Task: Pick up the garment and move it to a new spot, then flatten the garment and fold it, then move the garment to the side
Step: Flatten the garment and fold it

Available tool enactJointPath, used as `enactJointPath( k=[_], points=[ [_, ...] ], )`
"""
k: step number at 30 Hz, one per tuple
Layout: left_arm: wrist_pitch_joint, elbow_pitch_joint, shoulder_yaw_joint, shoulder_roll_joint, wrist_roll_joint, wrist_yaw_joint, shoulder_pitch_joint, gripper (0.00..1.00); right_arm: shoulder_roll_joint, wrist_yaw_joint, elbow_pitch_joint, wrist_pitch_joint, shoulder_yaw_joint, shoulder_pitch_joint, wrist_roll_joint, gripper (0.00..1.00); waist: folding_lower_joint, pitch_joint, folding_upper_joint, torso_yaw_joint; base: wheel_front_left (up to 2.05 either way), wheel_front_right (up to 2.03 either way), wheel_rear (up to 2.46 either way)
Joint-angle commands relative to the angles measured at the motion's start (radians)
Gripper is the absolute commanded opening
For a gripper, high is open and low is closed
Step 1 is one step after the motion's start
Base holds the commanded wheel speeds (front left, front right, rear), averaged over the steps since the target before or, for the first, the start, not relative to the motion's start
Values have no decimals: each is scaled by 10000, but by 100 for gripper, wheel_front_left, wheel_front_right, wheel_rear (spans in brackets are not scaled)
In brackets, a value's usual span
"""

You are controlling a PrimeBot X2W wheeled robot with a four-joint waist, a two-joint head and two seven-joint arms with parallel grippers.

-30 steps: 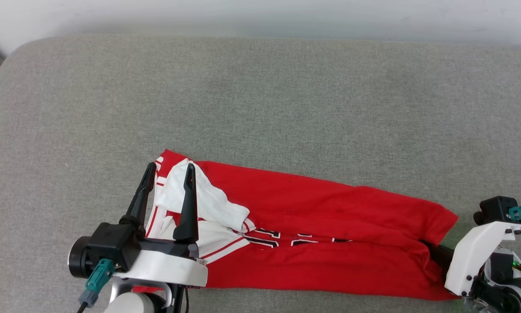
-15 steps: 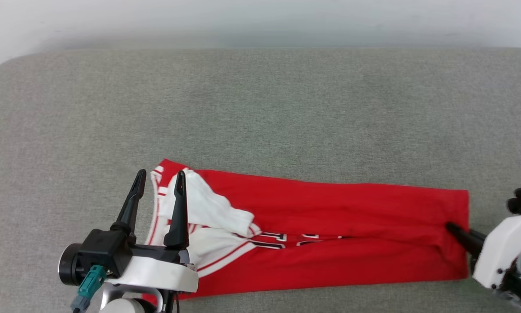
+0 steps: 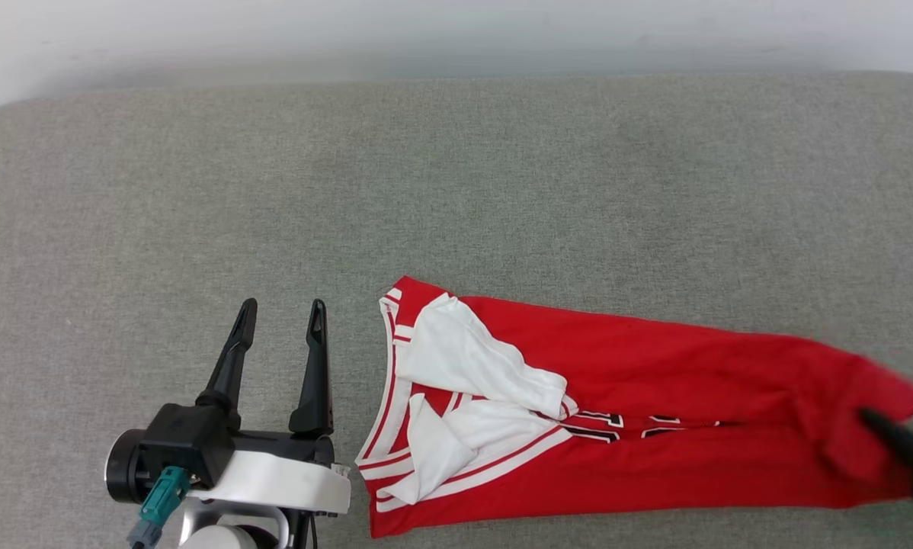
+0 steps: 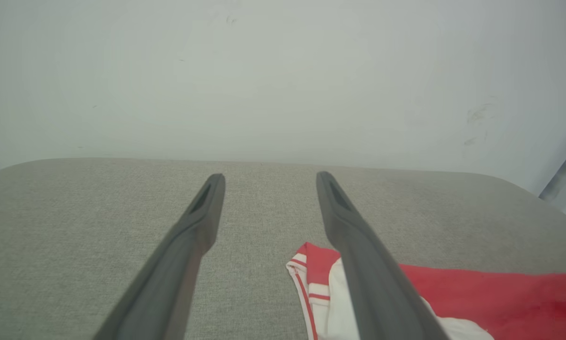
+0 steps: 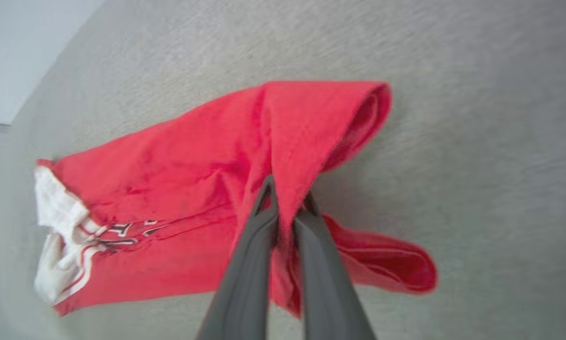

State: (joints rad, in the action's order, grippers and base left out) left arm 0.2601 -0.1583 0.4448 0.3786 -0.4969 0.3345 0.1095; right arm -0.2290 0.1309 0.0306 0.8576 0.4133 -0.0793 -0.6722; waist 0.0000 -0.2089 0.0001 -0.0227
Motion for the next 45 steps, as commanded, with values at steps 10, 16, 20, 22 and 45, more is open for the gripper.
enactJointPath(
  k=[10,16,20,22,45],
  points=[
    [64,52,178,-310,46,-144,364,100,1798,-4,8,3295,-998,-880,-4587,0,0,-200,-1,429,0,0,0],
    [45,135,222,-622,111,-312,646,100,1799,-4,714,2614,-3024,-1369,-6284,0,0,-383,-1,1044,0,0,0],
    [46,202,144,-853,178,-441,767,100,1801,-2,1050,1664,-4245,-1939,-6700,0,0,-563,-1,1484,0,0,0],
    [47,248,93,-975,197,-546,826,100,1799,-4,1267,1160,-4775,-2272,-6621,0,0,-642,-1,1669,0,0,0],
    [48,802,-698,-1659,816,-1390,513,100,469,-4,1233,-2889,-8236,-3437,-3057,100,0,-609,-1,1334,0,0,0]
  ],
)
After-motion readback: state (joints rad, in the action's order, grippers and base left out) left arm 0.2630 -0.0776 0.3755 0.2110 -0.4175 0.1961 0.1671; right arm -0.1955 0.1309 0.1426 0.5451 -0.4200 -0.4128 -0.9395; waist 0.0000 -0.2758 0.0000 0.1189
